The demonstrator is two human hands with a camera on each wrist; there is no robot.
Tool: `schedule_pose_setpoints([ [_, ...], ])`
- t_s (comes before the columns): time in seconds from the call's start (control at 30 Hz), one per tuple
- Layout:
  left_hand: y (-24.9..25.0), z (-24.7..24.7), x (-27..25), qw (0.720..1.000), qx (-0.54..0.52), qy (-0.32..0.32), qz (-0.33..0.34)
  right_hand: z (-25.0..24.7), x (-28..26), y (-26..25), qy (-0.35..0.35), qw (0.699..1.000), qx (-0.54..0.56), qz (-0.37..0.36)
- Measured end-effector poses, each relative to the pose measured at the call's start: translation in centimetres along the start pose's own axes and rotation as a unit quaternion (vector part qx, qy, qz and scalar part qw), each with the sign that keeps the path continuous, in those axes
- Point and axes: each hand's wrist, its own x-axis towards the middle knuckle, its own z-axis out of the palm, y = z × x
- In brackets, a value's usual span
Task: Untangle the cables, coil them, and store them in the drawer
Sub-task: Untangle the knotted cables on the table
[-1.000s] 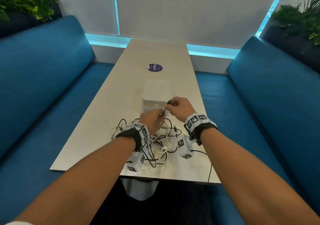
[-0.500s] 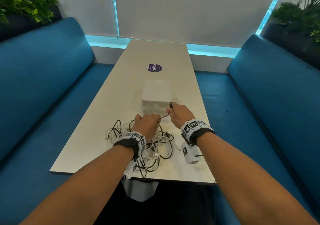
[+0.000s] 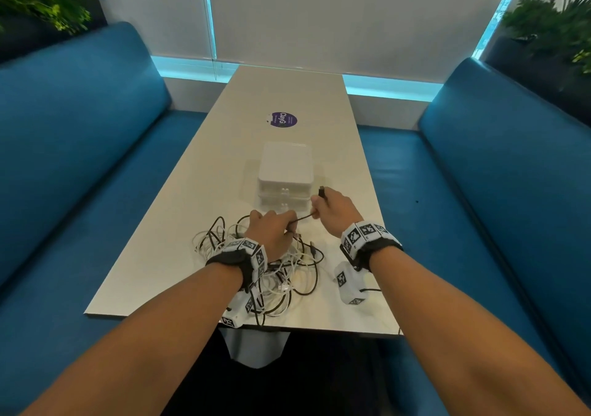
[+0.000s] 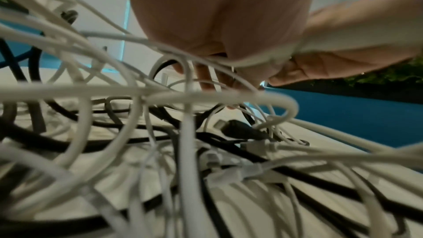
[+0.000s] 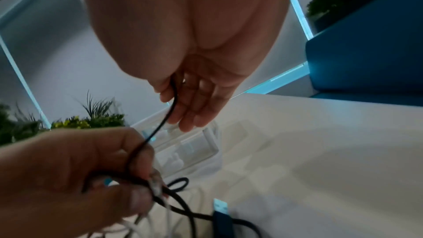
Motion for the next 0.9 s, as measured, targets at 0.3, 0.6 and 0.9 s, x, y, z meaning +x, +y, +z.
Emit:
schedule_pose_setpoints([
  [0.3,0.8,-0.9,0.0,0.998,0.034,-0.053,0.013,1.3,0.2,-2.5,-0.057,0.992,0.108,-0.035],
  [0.6,0.6,0.3,0.3,0.989,0.138,-0.027,0.055,1.0,-0.5,-1.6,-0.06,0.992,-0.071,-0.085],
  [0.9,0.1,-0.2,0.6,0.979,0.179,0.004,0.1,-2.6,-0.1,1.1,-0.023,0.987,-0.159,-0.008],
])
